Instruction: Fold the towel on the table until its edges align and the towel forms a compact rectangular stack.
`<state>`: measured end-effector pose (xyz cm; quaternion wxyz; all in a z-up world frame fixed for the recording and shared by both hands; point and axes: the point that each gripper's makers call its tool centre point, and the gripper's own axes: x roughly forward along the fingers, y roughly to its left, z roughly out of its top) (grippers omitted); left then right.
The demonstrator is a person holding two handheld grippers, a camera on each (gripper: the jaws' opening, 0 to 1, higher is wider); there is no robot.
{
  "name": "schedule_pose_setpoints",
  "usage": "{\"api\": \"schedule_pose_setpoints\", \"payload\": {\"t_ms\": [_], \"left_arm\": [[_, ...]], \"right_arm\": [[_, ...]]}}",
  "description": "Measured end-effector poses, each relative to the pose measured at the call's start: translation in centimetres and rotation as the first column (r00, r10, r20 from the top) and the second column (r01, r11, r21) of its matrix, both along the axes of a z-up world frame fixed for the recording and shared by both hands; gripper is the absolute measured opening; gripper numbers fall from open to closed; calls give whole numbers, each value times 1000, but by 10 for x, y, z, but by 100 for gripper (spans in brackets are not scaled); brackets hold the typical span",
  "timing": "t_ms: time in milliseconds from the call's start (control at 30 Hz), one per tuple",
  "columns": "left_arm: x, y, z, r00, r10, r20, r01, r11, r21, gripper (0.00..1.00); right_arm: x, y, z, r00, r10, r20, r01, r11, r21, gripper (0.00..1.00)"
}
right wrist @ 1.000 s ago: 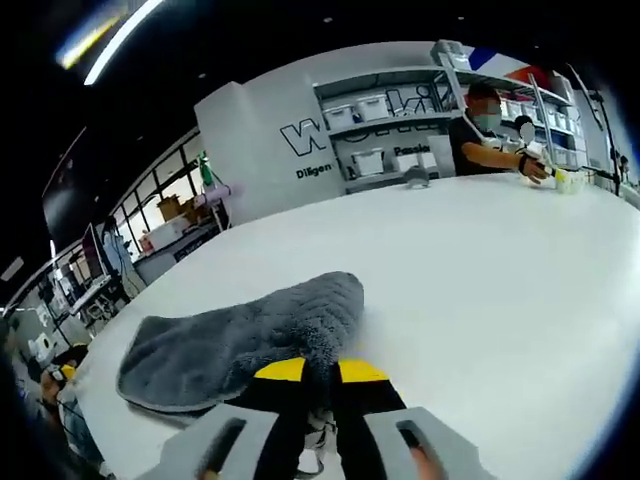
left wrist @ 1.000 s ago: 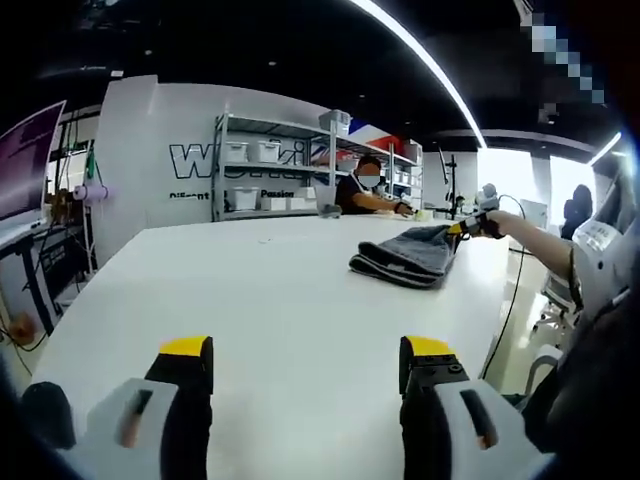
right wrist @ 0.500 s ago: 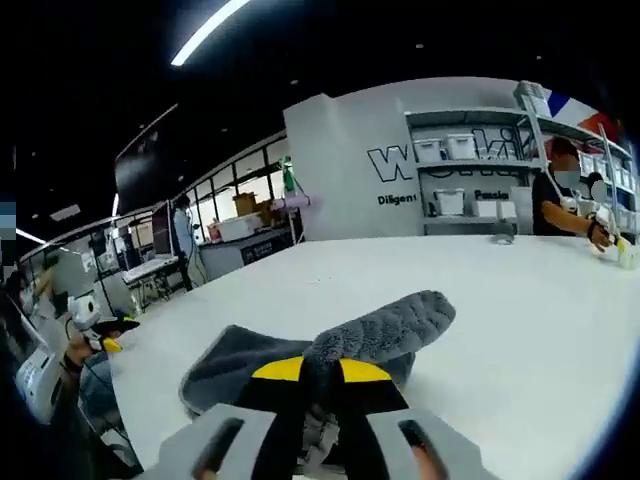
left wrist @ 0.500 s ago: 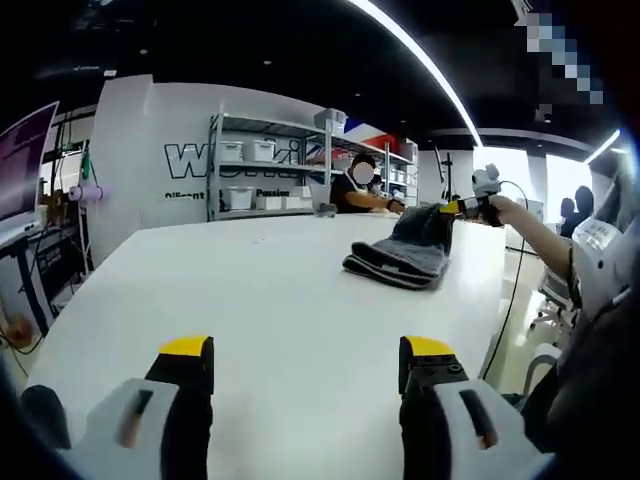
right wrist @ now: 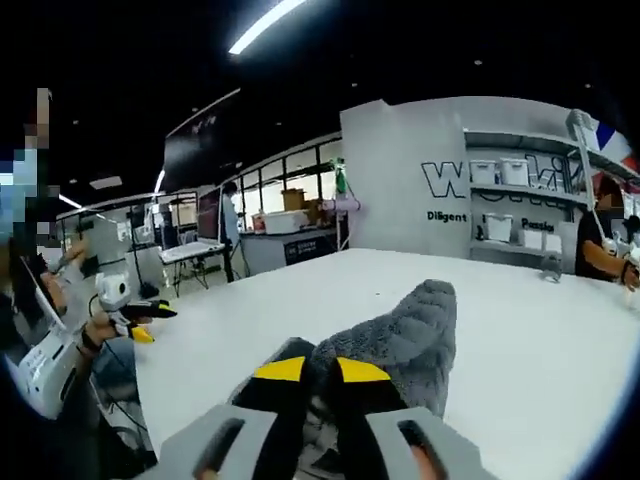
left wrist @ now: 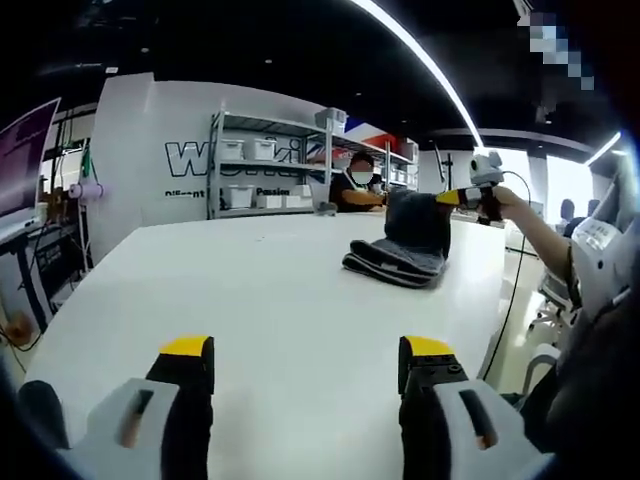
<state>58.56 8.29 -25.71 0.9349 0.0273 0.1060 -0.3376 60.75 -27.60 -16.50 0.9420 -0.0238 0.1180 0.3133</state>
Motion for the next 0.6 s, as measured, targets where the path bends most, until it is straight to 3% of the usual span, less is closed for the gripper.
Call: {"api": "schedule_pose_setpoints", "payload": {"t_ms": [200,600], "left_arm": [[-1,2,-1,1000,2,-2,-2,1000,1,79],[0,5,-3,1000,8,-9,-8,1000,0,79]], "right_arm": [[-1,37,-11,997,72,-4,-72,996,-56,9],[-4,88,-22,983,178,-42,-180,983,-28,7]]}}
